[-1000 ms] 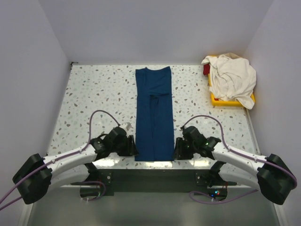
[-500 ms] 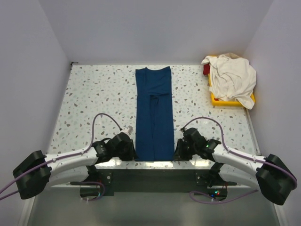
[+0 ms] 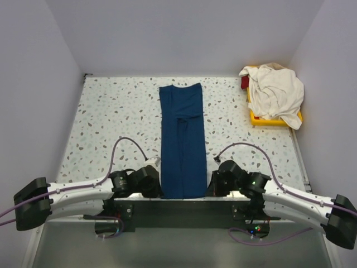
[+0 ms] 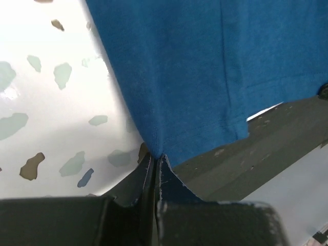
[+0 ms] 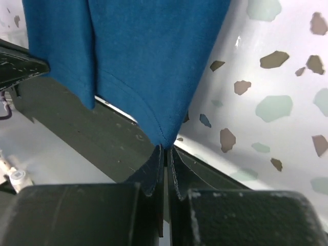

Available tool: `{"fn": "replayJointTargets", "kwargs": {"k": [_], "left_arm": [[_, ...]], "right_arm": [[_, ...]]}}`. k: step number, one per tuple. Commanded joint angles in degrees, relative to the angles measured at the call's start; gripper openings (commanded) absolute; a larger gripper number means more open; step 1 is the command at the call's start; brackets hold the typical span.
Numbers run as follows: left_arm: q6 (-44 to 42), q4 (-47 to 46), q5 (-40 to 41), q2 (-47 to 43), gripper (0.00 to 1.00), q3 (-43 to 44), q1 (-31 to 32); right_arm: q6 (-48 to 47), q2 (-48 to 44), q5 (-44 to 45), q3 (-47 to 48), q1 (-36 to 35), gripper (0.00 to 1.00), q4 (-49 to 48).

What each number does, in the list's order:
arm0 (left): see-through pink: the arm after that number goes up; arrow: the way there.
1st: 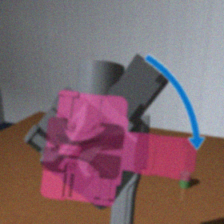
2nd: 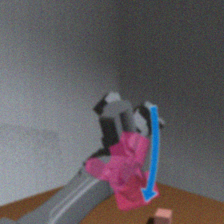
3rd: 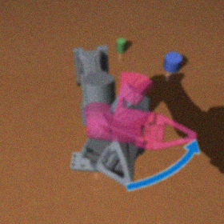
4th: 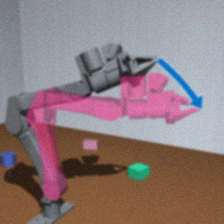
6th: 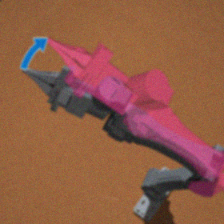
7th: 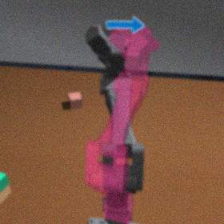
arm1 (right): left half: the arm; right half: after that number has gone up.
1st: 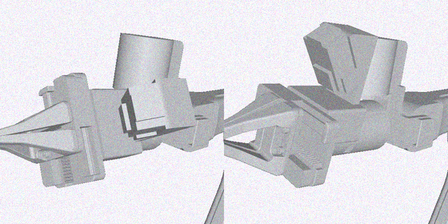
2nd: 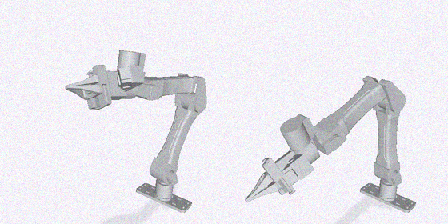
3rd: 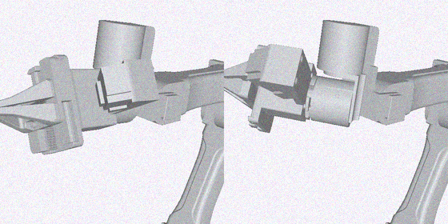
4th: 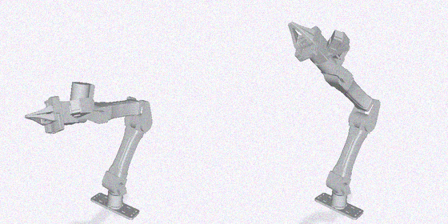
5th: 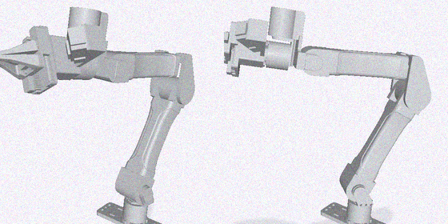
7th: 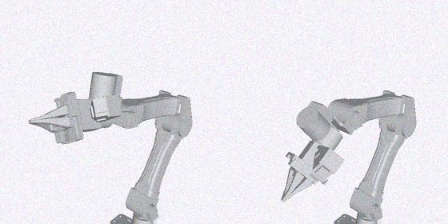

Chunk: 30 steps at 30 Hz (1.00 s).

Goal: Fold and stack the t-shirts
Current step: Fold the tshirt

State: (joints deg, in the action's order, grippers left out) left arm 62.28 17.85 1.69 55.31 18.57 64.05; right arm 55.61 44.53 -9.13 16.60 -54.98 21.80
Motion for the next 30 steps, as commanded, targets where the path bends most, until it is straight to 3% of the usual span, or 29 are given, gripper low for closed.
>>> {"fn": "replayJointTargets", "kwargs": {"k": [1, 5, 11, 15, 30], "left_arm": [[-0.48, 3.24, 4.62, -1.35, 0.00, 5.42, 0.46], [-6.01, 3.25, 7.18, 6.62, 0.00, 15.67, -1.73], [-13.85, 0.70, 7.45, 16.48, 0.00, 28.53, -10.51], [-15.87, -0.09, 8.77, 22.63, 0.00, 35.38, -16.13], [-17.63, -9.14, 5.61, 37.50, 0.00, 42.51, -32.40]], "right_arm": [[-0.23, -1.56, 6.83, 5.27, -0.92, 0.00, 6.14], [-5.86, 5.89, 11.49, 15.79, -0.83, 0.00, 6.16], [-12.63, 27.16, 14.83, 31.26, 0.57, 0.00, -0.35], [-15.01, 37.09, 13.88, 39.37, 7.05, 0.00, -2.81], [-20.19, 55.74, 9.21, 55.99, 22.37, 0.00, -4.05]]}}
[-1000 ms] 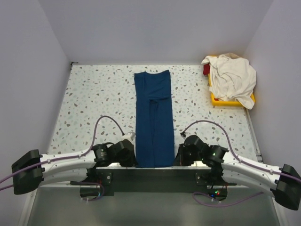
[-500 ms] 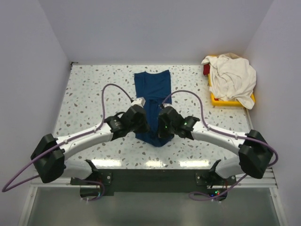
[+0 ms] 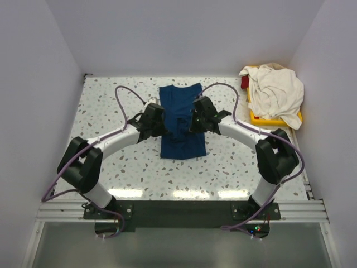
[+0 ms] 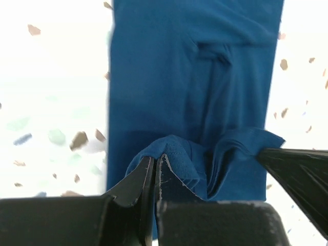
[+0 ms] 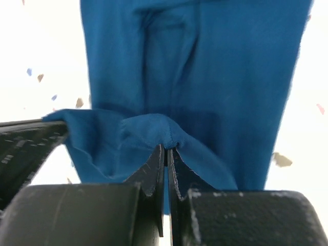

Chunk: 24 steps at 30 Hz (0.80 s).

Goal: Fold and stack the t-shirts
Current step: Fold the tshirt

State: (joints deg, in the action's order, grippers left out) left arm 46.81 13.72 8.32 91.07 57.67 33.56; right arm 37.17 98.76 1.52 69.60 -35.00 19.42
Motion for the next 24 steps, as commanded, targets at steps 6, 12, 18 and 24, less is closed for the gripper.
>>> {"fn": "replayJointTargets", "kwargs": {"k": [6, 12, 18, 24], "left_arm": [[-3.30, -5.10, -3.04, 7.19, 0.00, 8.16, -5.34], [-4.44, -3.34, -3.39, 10.88, 0.00, 12.90, -6.84], [-4.79, -3.52, -4.18, 12.47, 0.00, 14.31, -7.98], [-6.02, -4.05, -4.97, 13.87, 0.02, 14.84, -8.95]], "right_arm": [[-2.19, 4.60, -3.80, 5.10, 6.52, 0.00, -2.54], [-2.19, 6.09, -5.82, 5.81, 10.03, 0.00, -3.07], [-2.28, 7.15, -7.06, 7.03, 11.62, 0.00, -3.16], [-2.63, 8.03, -7.23, 7.74, 12.77, 0.00, -3.07]]}}
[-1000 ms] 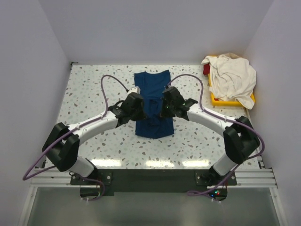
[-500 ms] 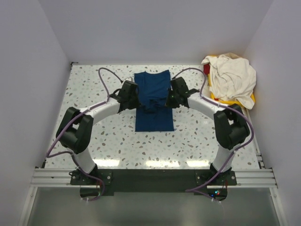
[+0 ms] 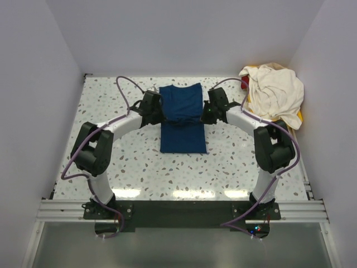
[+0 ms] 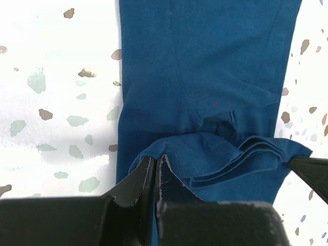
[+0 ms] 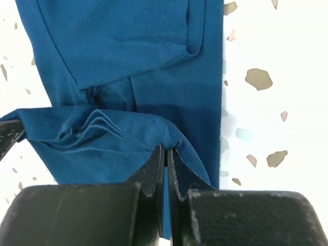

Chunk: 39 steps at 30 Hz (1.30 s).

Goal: Fold and stack the t-shirts
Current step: Fold the tshirt

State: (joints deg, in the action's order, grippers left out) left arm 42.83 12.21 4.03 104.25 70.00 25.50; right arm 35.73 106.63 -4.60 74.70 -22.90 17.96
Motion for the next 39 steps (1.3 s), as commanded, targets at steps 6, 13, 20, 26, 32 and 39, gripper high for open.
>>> {"fn": "replayJointTargets", "kwargs": {"k": [6, 13, 20, 26, 32, 39], "left_arm": [[-3.10, -3.24, -1.66, 2.27, 0.06, 3.56, -1.50], [-4.24, -3.94, -3.59, 3.42, 0.25, 4.45, -2.55], [-6.88, -8.96, -6.41, -2.38, 0.60, 0.85, -3.70], [-6.00, -11.33, -9.57, -3.71, 0.36, -2.41, -2.47], [-6.00, -13.70, -12.99, 3.41, 0.11, 2.68, -0.01], [-6.88, -15.19, -16.86, 11.76, 0.12, 10.85, -0.18]], "right_arm": [[-0.92, 1.04, -1.20, 3.35, 1.62, 0.00, -1.43], [-1.01, 2.53, -1.99, 4.32, 2.50, 0.13, -1.52], [-5.83, 0.43, -3.05, 7.21, 2.68, 0.50, -0.03], [-6.54, -1.95, -4.01, 3.79, 0.67, 0.47, -2.40], [-7.69, 3.58, -7.44, 7.38, -2.59, 0.36, -4.33], [-8.48, 13.51, -9.73, 16.17, -3.21, 0.28, -3.37]]}}
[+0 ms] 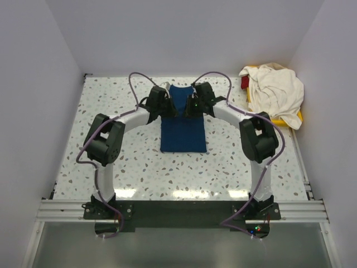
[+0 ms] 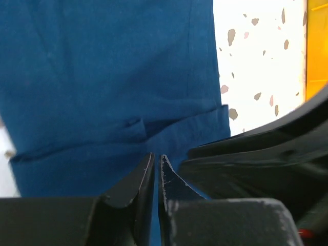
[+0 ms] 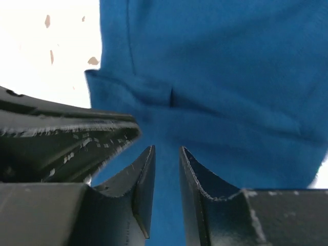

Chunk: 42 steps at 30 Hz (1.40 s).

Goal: Fold and stack the t-shirts
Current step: Fold the tshirt

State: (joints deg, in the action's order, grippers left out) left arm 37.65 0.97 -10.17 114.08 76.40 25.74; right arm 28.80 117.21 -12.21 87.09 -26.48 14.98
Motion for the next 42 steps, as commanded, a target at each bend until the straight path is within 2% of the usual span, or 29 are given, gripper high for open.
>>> {"fn": "replayJointTargets", "kwargs": {"k": [1, 9, 21, 26, 33, 42], "left_arm": [[-1.79, -4.05, -2.31, 3.59, 0.13, 4.81, -0.42], [-0.03, -2.12, 0.51, 10.98, 0.11, 4.29, -3.58], [0.76, -1.23, 1.74, 9.23, 0.08, -0.90, -4.55], [1.46, -2.38, 1.91, 6.43, 0.06, -5.28, -4.55], [2.25, -5.80, 1.82, 0.28, 0.06, -13.73, -3.77], [1.82, -7.56, 2.09, -7.03, 0.06, -22.87, -3.24]], "right_arm": [[-1.81, 3.81, -2.03, 5.01, 0.46, 0.28, -0.05], [-1.56, 10.41, -0.18, 5.55, 2.04, 0.26, 0.93], [4.42, 7.77, -4.58, -3.76, 5.21, 0.26, -3.73], [6.88, 4.79, -5.28, -8.77, 5.12, 0.26, -7.15], [10.31, -2.59, -4.76, -21.58, 3.90, 0.25, -13.57], [20.59, -13.22, 1.48, -36.80, -5.76, 0.25, -23.94]]}}
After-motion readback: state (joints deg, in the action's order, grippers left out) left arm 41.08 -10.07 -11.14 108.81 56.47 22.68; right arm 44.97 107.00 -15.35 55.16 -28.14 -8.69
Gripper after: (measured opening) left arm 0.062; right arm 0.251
